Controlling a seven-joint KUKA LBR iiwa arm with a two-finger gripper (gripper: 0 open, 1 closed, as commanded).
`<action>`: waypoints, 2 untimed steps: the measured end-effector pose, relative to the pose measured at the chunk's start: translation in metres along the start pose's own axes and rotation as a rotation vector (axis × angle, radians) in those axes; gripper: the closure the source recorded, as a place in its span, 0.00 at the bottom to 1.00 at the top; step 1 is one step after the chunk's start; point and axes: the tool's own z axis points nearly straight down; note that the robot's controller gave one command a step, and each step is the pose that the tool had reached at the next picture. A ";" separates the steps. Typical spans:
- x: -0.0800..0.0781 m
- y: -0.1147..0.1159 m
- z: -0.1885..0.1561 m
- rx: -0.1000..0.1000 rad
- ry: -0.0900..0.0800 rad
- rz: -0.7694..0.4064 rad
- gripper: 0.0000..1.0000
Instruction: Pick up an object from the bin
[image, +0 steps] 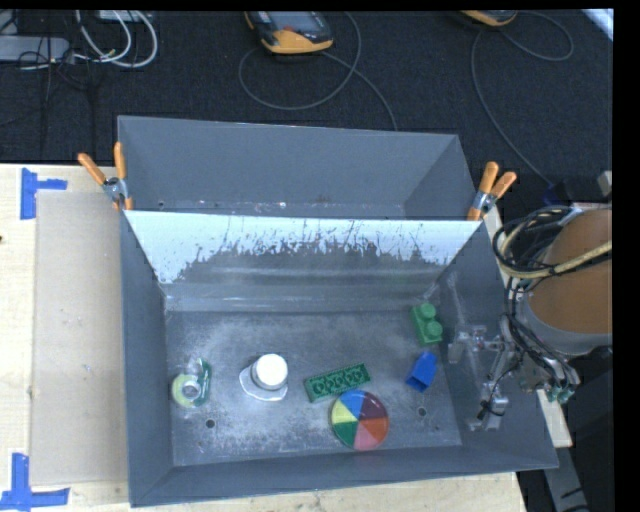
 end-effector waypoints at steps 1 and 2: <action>-0.002 0.000 -0.004 0.002 -0.007 -0.004 0.00; -0.015 0.070 0.083 -0.001 0.003 -0.073 1.00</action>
Offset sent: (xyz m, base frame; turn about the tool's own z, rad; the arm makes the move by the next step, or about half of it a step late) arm 0.0144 0.0691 -0.0819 -0.0706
